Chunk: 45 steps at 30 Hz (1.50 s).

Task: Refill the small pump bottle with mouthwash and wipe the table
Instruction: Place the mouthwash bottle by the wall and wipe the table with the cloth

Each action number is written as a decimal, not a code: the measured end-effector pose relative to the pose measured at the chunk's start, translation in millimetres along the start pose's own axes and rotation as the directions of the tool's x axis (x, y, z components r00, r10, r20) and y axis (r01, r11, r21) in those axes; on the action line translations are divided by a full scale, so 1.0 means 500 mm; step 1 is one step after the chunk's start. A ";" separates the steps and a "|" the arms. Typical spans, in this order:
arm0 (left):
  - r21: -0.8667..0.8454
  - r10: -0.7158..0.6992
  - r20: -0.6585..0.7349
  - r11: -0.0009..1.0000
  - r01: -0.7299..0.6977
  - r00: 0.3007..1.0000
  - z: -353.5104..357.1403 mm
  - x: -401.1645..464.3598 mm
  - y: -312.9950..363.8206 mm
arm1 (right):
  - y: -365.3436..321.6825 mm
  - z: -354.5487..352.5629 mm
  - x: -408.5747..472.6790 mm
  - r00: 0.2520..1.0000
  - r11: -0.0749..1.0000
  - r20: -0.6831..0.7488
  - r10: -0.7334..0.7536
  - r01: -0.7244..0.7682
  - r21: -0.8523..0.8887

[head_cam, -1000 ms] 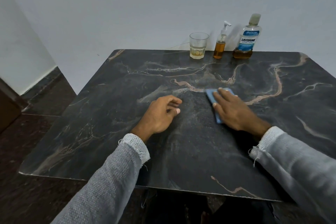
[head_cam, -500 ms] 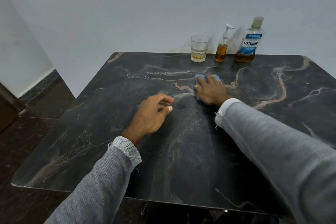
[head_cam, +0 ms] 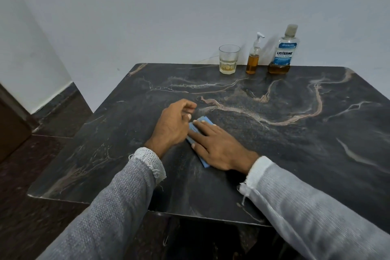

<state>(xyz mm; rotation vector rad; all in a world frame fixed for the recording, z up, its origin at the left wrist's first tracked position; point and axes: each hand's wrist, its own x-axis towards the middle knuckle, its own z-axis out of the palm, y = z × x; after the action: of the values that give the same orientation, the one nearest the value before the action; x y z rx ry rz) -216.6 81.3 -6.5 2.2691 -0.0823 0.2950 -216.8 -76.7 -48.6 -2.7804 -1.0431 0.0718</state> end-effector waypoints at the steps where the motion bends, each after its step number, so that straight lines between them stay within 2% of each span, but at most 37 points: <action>1: 0.002 -0.003 0.002 1.000 0.003 1.000 0.003 -0.003 0.001 | 0.010 0.001 -0.022 1.000 1.000 -0.004 0.027 -0.027 -0.004; 7: 0.019 -0.031 0.036 0.999 0.030 0.999 0.016 -0.003 -0.004 | 0.137 -0.007 -0.112 0.955 0.956 -0.048 0.293 -0.294 -0.015; 13: 0.055 -0.033 0.078 0.998 0.028 0.996 0.039 0.008 -0.019 | 0.295 -0.029 -0.098 0.806 0.815 -0.139 0.576 -0.578 0.029; 17: 0.200 -0.038 0.213 0.980 -0.005 0.976 0.044 0.018 -0.036 | 0.349 -0.047 -0.014 0.722 0.727 -0.095 0.686 -0.684 0.057; 20: 0.296 -0.043 0.316 0.953 -0.056 0.948 0.034 0.031 -0.045 | 0.360 -0.056 0.064 0.711 0.715 -0.072 0.699 -0.697 0.062; 24: 0.386 -0.023 0.367 0.913 -0.129 0.930 0.032 0.046 -0.050 | 0.333 -0.054 0.155 0.726 0.726 -0.009 0.687 -0.686 0.044; 30: 0.377 -0.032 0.393 0.917 -0.129 0.919 0.028 0.058 -0.042 | 0.216 -0.026 0.204 0.880 0.881 -0.030 0.474 -0.474 0.007; 37: 0.342 -0.067 0.450 0.934 -0.102 0.891 0.006 0.088 -0.035 | 0.174 -0.012 0.075 0.958 0.958 -0.016 0.286 -0.285 0.022; 40: 0.341 -0.068 0.456 0.934 -0.104 0.887 0.003 0.103 -0.038 | 0.216 -0.016 0.039 0.942 0.943 -0.039 0.333 -0.332 0.027; 45: 0.369 -0.084 0.480 0.922 -0.114 0.873 -0.015 0.128 -0.056 | 0.306 -0.040 0.083 0.842 0.842 -0.047 0.537 -0.532 0.089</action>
<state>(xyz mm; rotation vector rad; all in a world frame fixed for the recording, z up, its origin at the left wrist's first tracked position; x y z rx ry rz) -151.4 107.7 -7.0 2.6929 -0.3317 -0.2968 -84.0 -165.6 -55.5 -2.8899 -0.2102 0.0781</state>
